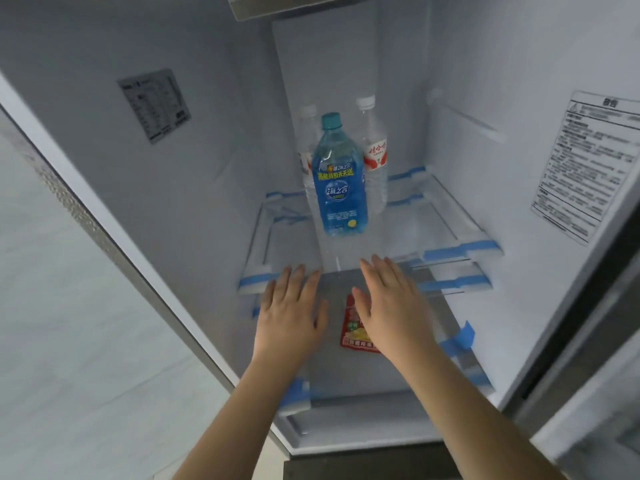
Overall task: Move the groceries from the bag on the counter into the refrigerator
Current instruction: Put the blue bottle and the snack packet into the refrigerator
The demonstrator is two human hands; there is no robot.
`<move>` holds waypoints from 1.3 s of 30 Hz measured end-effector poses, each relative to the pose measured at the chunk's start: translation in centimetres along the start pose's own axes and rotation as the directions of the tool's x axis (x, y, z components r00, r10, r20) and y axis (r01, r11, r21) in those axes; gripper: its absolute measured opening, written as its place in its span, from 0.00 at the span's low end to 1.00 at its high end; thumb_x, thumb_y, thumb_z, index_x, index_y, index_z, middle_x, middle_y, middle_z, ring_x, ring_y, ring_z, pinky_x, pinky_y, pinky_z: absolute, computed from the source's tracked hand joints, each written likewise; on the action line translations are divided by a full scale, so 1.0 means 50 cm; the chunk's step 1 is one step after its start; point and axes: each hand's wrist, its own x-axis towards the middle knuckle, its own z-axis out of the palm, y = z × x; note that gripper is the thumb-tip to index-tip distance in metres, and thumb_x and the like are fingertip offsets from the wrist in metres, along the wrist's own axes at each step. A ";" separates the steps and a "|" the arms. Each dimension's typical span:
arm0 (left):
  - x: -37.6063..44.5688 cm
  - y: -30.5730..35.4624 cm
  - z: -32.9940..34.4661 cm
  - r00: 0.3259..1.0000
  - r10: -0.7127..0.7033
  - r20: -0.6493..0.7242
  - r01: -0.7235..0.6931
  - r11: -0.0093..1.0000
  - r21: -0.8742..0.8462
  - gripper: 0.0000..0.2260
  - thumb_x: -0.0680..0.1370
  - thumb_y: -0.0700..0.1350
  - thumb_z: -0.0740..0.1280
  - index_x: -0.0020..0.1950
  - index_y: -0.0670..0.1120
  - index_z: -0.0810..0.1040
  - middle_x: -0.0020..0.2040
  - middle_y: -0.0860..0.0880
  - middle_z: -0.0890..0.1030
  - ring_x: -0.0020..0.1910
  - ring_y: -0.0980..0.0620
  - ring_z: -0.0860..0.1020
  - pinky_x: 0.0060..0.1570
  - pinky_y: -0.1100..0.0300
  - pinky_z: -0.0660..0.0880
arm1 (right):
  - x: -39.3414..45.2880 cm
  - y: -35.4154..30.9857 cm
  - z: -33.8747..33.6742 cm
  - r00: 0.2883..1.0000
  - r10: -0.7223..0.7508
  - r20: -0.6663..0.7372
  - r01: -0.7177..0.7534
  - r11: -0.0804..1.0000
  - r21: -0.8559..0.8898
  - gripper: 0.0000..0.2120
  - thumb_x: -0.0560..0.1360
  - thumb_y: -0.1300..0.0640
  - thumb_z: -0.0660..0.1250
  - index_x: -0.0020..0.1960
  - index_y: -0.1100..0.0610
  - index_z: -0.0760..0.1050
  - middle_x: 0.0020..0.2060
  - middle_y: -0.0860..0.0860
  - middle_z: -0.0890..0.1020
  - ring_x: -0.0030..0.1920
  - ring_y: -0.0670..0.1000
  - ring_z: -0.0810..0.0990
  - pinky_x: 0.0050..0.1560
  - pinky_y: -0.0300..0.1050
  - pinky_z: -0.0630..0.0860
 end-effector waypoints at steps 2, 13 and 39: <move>-0.021 -0.002 -0.001 1.000 0.001 0.016 -0.002 1.000 0.029 0.28 0.79 0.57 0.47 0.76 0.48 0.64 0.76 0.44 0.64 0.77 0.44 0.58 0.75 0.45 0.52 | -0.027 -0.007 0.000 1.000 -0.006 -0.002 0.006 1.000 -0.025 0.25 0.81 0.46 0.54 0.76 0.56 0.62 0.75 0.56 0.66 0.76 0.57 0.61 0.74 0.51 0.56; -0.161 -0.038 -0.013 0.998 0.062 -0.018 -0.061 0.998 0.011 0.25 0.78 0.55 0.53 0.73 0.49 0.69 0.75 0.45 0.68 0.76 0.42 0.60 0.73 0.39 0.52 | -0.171 -0.077 -0.006 0.999 0.036 0.004 -0.035 0.975 -0.220 0.28 0.77 0.49 0.62 0.76 0.55 0.63 0.77 0.56 0.62 0.77 0.60 0.56 0.74 0.56 0.51; -0.389 0.269 -0.025 0.789 0.607 0.097 -0.561 0.775 -0.289 0.32 0.77 0.60 0.36 0.79 0.52 0.54 0.80 0.48 0.54 0.79 0.46 0.47 0.73 0.45 0.39 | -0.638 -0.018 -0.188 0.886 0.409 -0.220 -0.464 0.762 -0.451 0.27 0.72 0.52 0.71 0.69 0.56 0.72 0.70 0.57 0.73 0.70 0.61 0.70 0.67 0.58 0.69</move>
